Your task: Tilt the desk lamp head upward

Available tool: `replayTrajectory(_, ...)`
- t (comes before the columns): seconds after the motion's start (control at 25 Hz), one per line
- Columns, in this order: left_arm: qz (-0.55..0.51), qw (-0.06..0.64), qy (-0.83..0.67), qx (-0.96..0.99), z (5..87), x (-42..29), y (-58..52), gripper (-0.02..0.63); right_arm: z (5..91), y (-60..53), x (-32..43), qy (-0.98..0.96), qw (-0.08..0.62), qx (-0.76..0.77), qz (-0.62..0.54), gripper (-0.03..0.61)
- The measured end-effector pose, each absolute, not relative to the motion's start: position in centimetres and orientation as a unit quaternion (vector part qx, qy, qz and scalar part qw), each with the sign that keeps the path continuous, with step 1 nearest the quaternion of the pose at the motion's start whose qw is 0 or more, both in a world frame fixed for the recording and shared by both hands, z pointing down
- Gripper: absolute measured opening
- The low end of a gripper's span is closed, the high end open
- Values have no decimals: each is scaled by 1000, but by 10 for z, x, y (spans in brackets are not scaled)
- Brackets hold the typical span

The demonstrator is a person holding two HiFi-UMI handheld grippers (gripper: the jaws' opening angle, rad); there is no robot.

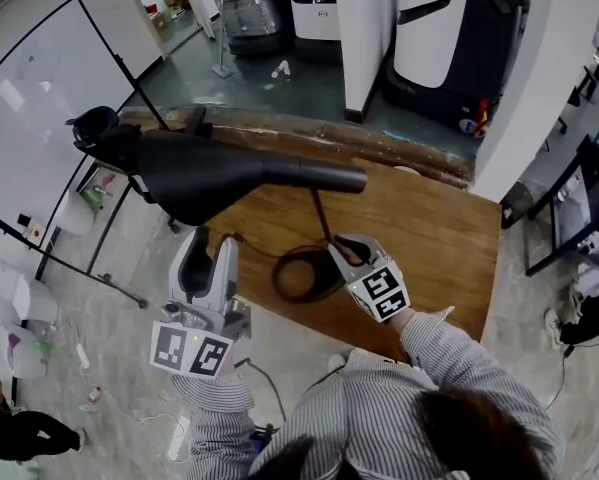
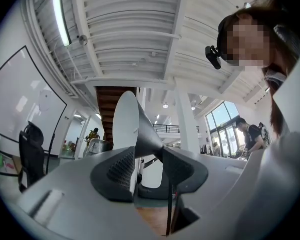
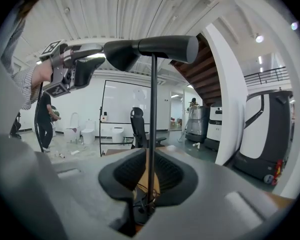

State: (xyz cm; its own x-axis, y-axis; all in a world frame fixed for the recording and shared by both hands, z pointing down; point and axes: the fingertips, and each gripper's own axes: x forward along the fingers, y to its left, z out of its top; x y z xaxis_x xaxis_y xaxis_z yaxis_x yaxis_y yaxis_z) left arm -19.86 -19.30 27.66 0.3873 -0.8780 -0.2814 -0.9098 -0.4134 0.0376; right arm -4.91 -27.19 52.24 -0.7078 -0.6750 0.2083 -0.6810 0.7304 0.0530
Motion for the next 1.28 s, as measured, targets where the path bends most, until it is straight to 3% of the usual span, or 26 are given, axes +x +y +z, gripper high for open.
replayTrajectory(0.28,108,11,529,-842,327,-184,-201,158,510,-264,-39,-922,99,374,12,49)
replayTrajectory(0.52,75,-54,506,-858,399,-146,-206,48,506,-247,-38,-927,98,363,7,49)
replayTrajectory(0.72,62,-84,480,-871,431,-116,-205,31,487,-227,-40,-933,72,351,22,46)
replayTrajectory(0.84,57,-97,474,-873,443,-101,-203,23,475,-215,-38,-935,59,348,18,3)
replayTrajectory(1.28,25,-130,453,-882,471,-72,-200,6,477,-199,-39,-937,63,343,20,2)
